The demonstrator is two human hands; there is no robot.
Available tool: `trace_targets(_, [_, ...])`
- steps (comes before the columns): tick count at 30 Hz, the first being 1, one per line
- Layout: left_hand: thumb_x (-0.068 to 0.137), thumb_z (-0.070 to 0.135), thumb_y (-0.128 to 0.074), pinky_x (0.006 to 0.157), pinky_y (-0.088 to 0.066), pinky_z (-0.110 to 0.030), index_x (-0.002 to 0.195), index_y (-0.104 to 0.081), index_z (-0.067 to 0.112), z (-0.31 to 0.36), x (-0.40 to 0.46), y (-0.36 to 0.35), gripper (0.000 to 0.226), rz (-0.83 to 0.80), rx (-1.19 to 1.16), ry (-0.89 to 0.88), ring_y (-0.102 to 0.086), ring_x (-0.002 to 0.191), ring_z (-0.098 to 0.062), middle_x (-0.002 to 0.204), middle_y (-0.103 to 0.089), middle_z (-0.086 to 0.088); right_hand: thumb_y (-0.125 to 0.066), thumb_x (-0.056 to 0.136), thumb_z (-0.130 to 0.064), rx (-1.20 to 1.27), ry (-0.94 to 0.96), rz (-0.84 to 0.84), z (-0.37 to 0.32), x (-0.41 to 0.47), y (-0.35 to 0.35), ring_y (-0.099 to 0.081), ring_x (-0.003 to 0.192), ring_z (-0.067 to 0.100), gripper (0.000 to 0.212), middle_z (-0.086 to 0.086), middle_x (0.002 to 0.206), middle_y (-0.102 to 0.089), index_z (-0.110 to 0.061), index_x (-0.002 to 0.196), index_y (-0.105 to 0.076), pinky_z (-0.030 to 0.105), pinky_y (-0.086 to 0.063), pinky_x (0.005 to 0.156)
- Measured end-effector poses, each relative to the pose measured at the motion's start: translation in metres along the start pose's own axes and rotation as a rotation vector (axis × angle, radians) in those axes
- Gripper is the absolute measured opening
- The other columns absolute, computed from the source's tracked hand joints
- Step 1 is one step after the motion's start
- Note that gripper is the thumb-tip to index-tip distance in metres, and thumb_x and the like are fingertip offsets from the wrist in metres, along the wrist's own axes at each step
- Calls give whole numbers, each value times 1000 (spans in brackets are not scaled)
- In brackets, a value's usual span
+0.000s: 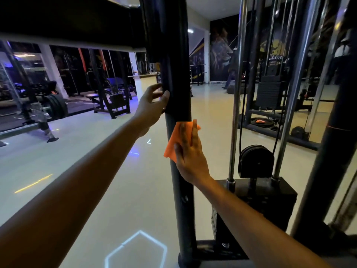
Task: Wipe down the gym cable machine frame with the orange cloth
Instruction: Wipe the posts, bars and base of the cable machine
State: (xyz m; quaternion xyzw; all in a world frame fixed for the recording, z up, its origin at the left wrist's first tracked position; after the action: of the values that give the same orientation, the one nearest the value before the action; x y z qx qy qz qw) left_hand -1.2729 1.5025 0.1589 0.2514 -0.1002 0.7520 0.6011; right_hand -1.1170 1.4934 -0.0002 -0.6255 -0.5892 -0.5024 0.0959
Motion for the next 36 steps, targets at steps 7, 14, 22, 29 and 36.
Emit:
trace_targets(7, [113,24,-58,102,-60,-39,158,-48,27,-19,-15,0,46,-182,-188,139,-72,124,-19,135,-73,-6,-44,116,-48,-66,7,175,-18,30,-6,4,167,41,80,7,181,17,-38,170,14,65,-22,131])
trace_targets(14, [112,33,-59,109,-57,-48,157,-50,30,-46,-30,3,47,-208,-100,175,-71,124,-17,138,-71,0,-45,115,-53,-190,-58,94,15,-27,-33,19,162,52,88,8,180,18,-46,164,28,79,10,124])
trace_targets(22, [114,38,-51,108,-58,-46,161,-46,24,-73,-31,-2,50,-242,-77,134,-68,131,-20,145,-68,-4,-35,115,-54,1,-10,119,18,-24,-36,-9,167,37,75,-7,178,28,-37,171,12,63,-39,123])
trace_targets(29, [114,36,-54,111,-56,-46,163,-44,24,-88,-39,-1,52,-252,-49,169,-66,134,-18,146,-68,0,-40,115,-52,72,-78,134,25,-47,-47,-19,164,37,76,3,182,7,-32,172,7,61,-34,127])
trace_targets(36, [115,38,-51,111,-54,-44,161,-46,22,-104,-57,-9,50,-261,-85,203,-64,137,-19,149,-65,-1,-45,115,-45,-55,-50,149,30,-50,-57,-15,165,42,82,17,180,3,-31,171,13,60,-30,130])
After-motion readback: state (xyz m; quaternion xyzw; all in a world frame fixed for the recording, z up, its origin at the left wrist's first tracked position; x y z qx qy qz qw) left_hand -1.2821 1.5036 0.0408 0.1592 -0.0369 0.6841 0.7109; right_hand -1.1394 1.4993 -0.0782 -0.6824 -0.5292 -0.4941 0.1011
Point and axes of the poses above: each hand's wrist, its own x-axis towards the middle knuckle, its own y-axis out of the back of the hand, z = x × y, the point moved 5 cm from there along x, towards the middle knuckle
